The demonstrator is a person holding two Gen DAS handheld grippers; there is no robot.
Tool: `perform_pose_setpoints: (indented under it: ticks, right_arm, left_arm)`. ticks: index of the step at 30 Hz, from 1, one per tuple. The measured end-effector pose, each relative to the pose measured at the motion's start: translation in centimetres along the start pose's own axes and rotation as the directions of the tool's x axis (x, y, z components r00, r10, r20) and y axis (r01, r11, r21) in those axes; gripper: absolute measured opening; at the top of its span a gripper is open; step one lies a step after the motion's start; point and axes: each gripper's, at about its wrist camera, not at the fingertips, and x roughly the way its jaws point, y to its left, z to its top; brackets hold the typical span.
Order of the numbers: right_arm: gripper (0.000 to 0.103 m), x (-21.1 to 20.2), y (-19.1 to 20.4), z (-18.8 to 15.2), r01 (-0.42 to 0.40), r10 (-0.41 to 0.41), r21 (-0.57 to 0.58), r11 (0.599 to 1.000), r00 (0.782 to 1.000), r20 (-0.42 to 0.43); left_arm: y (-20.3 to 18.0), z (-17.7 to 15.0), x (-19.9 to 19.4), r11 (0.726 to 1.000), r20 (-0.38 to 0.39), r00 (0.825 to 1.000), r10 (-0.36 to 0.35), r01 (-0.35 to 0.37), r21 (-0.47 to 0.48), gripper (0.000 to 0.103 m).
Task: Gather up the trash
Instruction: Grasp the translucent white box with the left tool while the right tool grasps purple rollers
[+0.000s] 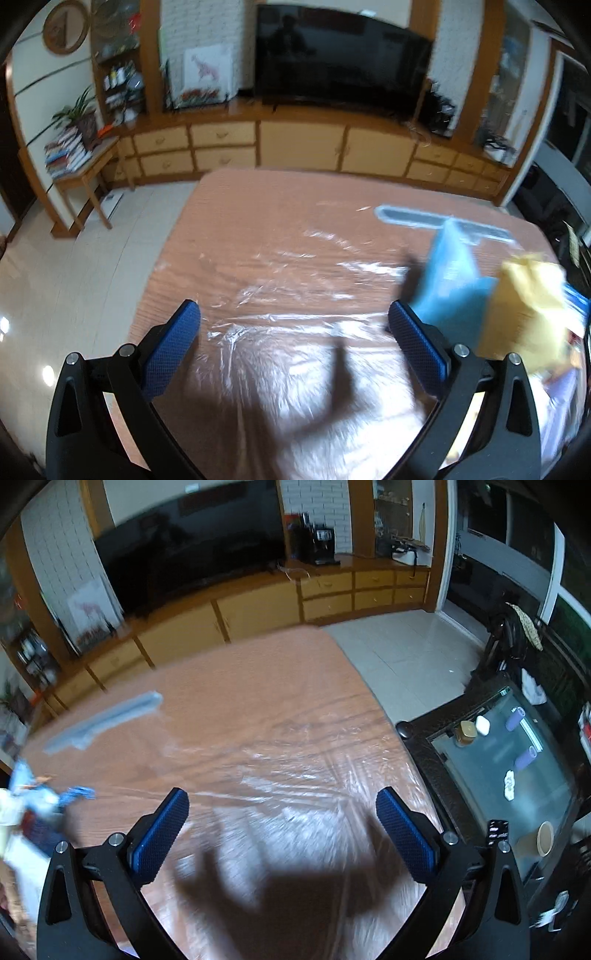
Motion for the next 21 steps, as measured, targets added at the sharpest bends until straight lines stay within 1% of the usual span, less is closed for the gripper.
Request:
perform_pose_setpoints:
  ticks: [2,3,5,9,10,11,12,14,15,17,18,20,21]
  right_arm:
    - [0.099,-1.8,0.8,-0.8,-0.014,0.014,-0.03,0.999,1.0,0.009]
    - [0.099,-3.0,1.5,-1.6,-0.008,0.009,-0.062,0.998,1.0,0.014]
    - [0.099,-4.3,2.4,-3.0,-0.008,0.009,-0.087,0.996,1.0,0.013]
    - [0.099,-6.8,4.4,-6.1,-0.096,0.094,-0.083,0.992,0.995,-0.021]
    - [0.099,-7.5,5.2,-7.3,-0.132,0.129,-0.088,0.987,0.991,-0.038]
    - [0.099,-7.7,5.7,-8.1,-0.148,0.144,-0.093,0.985,0.988,-0.05]
    - [0.099,-7.9,6.7,-9.3,-0.173,0.165,-0.104,0.979,0.983,-0.081]
    - [0.093,-7.9,8.5,-11.1,-0.188,0.172,-0.132,0.973,0.977,-0.128]
    - [0.092,-7.9,9.1,-11.8,-0.19,0.171,-0.137,0.972,0.975,-0.14]
    - [0.088,-7.1,10.0,-13.1,-0.209,0.187,-0.114,0.971,0.966,-0.181]
    - [0.085,-6.5,10.3,-13.5,-0.224,0.202,-0.088,0.971,0.957,-0.21]
    - [0.084,-6.0,11.0,-14.0,-0.244,0.223,-0.06,0.968,0.945,-0.238]
    - [0.084,-5.8,11.4,-14.3,-0.246,0.224,-0.06,0.967,0.943,-0.245]
  left_arm:
    - [-1.0,-0.8,-2.0,0.998,0.01,0.999,-0.039,0.038,0.051,0.101]
    - [-1.4,-1.1,-2.6,0.996,0.013,0.999,-0.051,0.05,0.068,0.101]
    - [-2.8,-2.4,-4.3,0.99,0.016,0.996,-0.087,0.085,0.112,0.101]
    - [-5.9,-4.7,-6.6,0.97,0.011,0.987,-0.159,0.154,0.187,0.101]
    - [-7.1,-5.6,-7.3,0.96,0.008,0.984,-0.181,0.175,0.218,0.101]
    - [-7.8,-6.2,-7.7,0.952,0.005,0.981,-0.194,0.187,0.241,0.101]
    - [-8.5,-6.7,-8.0,0.944,0.005,0.979,-0.203,0.195,0.265,0.101]
    - [-10.0,-7.6,-7.8,0.924,-0.009,0.976,-0.219,0.211,0.319,0.101]
    - [-10.6,-7.8,-7.7,0.917,-0.014,0.975,-0.22,0.212,0.338,0.101]
    - [-11.5,-7.9,-7.2,0.901,-0.021,0.97,-0.242,0.233,0.366,0.101]
    - [-12.1,-7.9,-7.2,0.892,-0.022,0.966,-0.257,0.246,0.38,0.101]
    - [-13.0,-7.9,-6.9,0.862,-0.033,0.96,-0.278,0.265,0.432,0.101]
    - [-13.6,-8.1,-6.8,0.845,-0.047,0.958,-0.284,0.273,0.461,0.101]
